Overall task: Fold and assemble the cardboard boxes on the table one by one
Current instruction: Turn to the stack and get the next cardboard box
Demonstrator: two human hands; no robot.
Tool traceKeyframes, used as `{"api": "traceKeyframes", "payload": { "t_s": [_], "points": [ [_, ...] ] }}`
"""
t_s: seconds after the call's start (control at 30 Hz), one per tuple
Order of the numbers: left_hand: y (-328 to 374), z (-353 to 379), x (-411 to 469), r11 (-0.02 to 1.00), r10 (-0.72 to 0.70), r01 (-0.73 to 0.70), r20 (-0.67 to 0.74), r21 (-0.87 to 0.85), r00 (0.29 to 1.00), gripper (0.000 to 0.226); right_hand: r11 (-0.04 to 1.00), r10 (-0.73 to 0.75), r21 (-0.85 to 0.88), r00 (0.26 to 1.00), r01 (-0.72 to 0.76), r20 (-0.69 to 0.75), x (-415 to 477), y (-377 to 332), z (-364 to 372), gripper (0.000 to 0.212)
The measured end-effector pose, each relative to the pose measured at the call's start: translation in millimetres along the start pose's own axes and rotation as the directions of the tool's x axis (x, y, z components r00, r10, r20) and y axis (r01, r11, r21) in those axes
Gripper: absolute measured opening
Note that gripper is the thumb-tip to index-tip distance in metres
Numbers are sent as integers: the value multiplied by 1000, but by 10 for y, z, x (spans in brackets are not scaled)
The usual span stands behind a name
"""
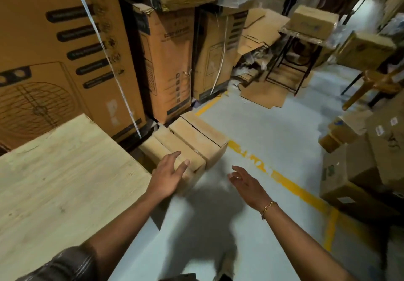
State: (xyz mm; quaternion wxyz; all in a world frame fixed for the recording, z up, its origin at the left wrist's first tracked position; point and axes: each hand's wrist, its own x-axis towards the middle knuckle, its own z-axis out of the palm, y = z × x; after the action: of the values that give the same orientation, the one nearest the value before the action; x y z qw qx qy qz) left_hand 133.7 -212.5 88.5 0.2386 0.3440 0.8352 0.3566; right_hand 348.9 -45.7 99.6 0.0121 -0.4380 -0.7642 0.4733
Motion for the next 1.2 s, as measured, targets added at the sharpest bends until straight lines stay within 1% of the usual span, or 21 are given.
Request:
{"api": "traceKeyframes", "payload": {
  "t_s": [0.1, 0.17, 0.33, 0.37, 0.47, 0.5, 0.57, 0.6, 0.67, 0.7, 0.77, 0.87, 0.93, 1.0, 1.03, 1.1, 1.17, 1.2],
  "points": [
    [173, 346, 374, 992, -109, 106, -37, -68, 993, 94, 999, -13, -35, 996, 16, 93, 633, 61, -335, 44],
    [239, 527, 600, 982, -173, 168, -52, -89, 983, 95, 997, -26, -74, 988, 37, 155, 1064, 85, -477, 44],
    [65, 915, 1097, 913, -388, 368, -99, -175, 916, 96, 987, -21, -143, 944, 72, 330, 2243, 107, -482, 36],
    [-20, 980, 1179, 895, -425, 399, -111, -199, 898, 95, 988, -7, -144, 931, 64, 366, 2478, 110, -414, 37],
    [-330, 1178, 1480, 834, -525, 481, -118, -269, 843, 94, 985, 61, -174, 903, 15, 425, 3317, 323, -130, 63],
    [-448, 1251, 1603, 813, -554, 506, -117, -287, 824, 91, 981, 75, -191, 888, 15, 453, 3597, 433, -23, 64],
    [-731, 1427, 1898, 771, -612, 554, -122, -314, 782, 84, 976, 103, -217, 871, 4, 480, 4060, 554, 194, 59],
    [-891, 1533, 2061, 745, -643, 584, -115, -323, 757, 81, 977, 115, -215, 867, -10, 484, 4234, 547, 294, 52],
    [-1263, 1779, 2397, 699, -694, 630, -108, -338, 712, 85, 975, 138, -223, 851, -26, 506, 4696, 686, 537, 33],
    [-1476, 1910, 2579, 669, -725, 661, -102, -340, 682, 90, 974, 141, -225, 844, -25, 517, 4961, 791, 689, 28],
    [-1929, 2192, 2905, 610, -778, 719, -78, -332, 624, 93, 967, 154, -255, 835, -17, 529, 5463, 1036, 1001, 36],
    [-2583, 2608, 3356, 544, -823, 761, -47, -355, 566, 89, 959, 183, -283, 807, -21, 561, 6106, 1415, 1484, 51],
    [-2941, 2865, 3589, 499, -846, 772, -27, -393, 533, 79, 952, 201, -304, 804, -26, 559, 6507, 1717, 1810, 67],
    [-3317, 3168, 3753, 415, -880, 784, 16, -461, 475, 77, 953, 185, -304, 814, -12, 550, 6889, 2104, 2133, 84],
    [-3477, 3296, 3812, 364, -897, 792, 45, -490, 440, 81, 956, 180, -293, 818, -15, 546, 7007, 2224, 2266, 83],
    [-3800, 3559, 3872, 298, -918, 781, 61, -549, 393, 93, 965, 188, -256, 820, -53, 541, 7200, 2471, 2498, 72],
    [-4041, 3775, 3898, 258, -926, 732, 53, -631, 373, 100, 968, 192, -239, 836, -75, 515, 7301, 2621, 2678, 74],
    [-4116, 3845, 3912, 242, -931, 703, 43, -669, 362, 97, 968, 193, -238, 843, -79, 503, 7351, 2699, 2762, 77]
  ]
}}
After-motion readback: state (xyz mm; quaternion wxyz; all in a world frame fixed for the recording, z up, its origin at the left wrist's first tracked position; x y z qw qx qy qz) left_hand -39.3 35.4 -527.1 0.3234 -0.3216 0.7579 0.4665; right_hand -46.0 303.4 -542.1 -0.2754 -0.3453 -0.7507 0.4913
